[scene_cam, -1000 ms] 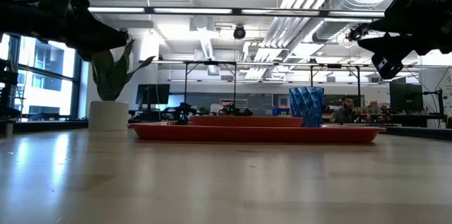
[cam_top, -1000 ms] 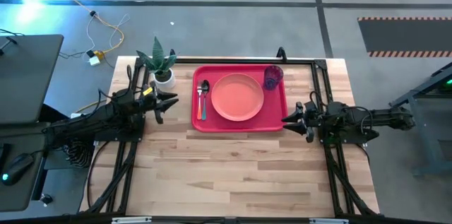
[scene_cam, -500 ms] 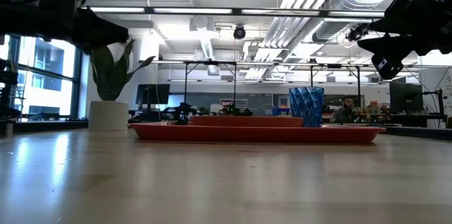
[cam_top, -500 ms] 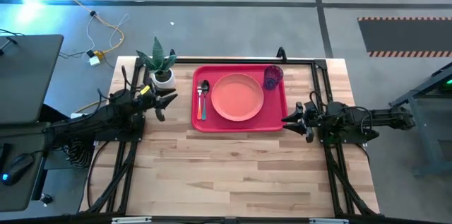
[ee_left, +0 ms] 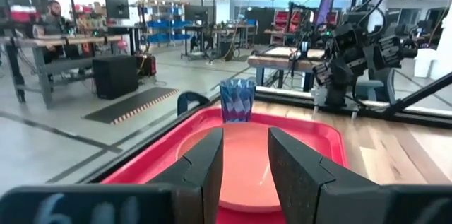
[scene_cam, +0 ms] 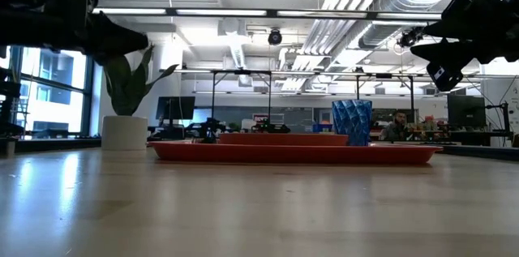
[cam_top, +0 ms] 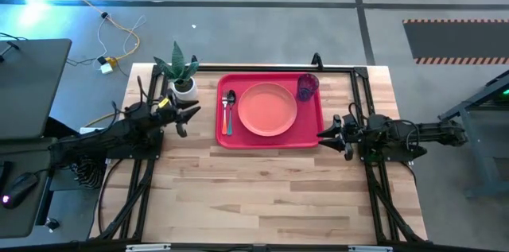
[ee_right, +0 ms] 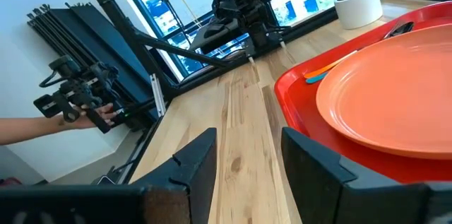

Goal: Pick and place plate/cup/fork/spoon on tray
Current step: Return to Home Position

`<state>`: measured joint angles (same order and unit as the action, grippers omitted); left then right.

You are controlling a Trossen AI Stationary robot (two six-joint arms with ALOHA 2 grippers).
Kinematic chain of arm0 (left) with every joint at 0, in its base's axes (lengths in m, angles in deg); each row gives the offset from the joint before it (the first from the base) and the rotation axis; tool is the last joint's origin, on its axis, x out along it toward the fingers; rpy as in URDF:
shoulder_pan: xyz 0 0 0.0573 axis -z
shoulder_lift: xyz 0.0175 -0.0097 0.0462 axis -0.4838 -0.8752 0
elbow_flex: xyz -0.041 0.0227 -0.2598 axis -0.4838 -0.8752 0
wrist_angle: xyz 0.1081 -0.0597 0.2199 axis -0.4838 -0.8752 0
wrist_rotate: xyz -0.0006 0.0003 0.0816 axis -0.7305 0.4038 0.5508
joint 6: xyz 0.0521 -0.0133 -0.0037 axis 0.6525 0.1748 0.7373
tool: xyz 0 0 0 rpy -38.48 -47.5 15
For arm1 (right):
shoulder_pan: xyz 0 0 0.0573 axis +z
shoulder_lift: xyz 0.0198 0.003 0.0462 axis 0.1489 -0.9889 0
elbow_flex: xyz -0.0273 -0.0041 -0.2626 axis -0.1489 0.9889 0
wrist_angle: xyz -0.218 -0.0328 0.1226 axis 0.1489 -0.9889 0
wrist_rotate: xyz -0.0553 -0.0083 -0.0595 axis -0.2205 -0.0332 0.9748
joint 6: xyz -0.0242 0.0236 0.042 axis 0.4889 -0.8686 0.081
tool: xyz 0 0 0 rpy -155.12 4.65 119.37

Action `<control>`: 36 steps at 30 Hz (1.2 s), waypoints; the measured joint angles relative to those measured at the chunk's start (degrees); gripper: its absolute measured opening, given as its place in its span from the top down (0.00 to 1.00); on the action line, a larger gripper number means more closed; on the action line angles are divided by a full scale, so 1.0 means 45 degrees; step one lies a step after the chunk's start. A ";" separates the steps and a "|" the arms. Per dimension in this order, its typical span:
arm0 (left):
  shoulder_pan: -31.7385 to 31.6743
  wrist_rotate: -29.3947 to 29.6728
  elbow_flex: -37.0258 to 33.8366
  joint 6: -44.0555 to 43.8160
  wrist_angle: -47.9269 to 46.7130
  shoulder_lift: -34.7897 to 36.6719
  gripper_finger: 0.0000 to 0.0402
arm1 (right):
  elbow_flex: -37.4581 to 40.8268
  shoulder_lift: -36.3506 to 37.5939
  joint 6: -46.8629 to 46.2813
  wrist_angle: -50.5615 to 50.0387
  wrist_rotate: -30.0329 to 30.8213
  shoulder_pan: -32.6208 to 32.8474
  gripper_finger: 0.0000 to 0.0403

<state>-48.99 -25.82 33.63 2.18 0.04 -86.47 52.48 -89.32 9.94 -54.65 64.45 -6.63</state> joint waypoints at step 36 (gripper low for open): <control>0.0000 0.0010 0.0000 -0.1086 -0.1244 -0.0005 0.74 | 0.0000 -0.0005 -0.0002 -0.0005 -0.0005 0.0000 0.63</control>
<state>-48.99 -25.77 33.63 -2.71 -5.56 -86.50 52.48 -89.34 9.93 -54.68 64.43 -6.63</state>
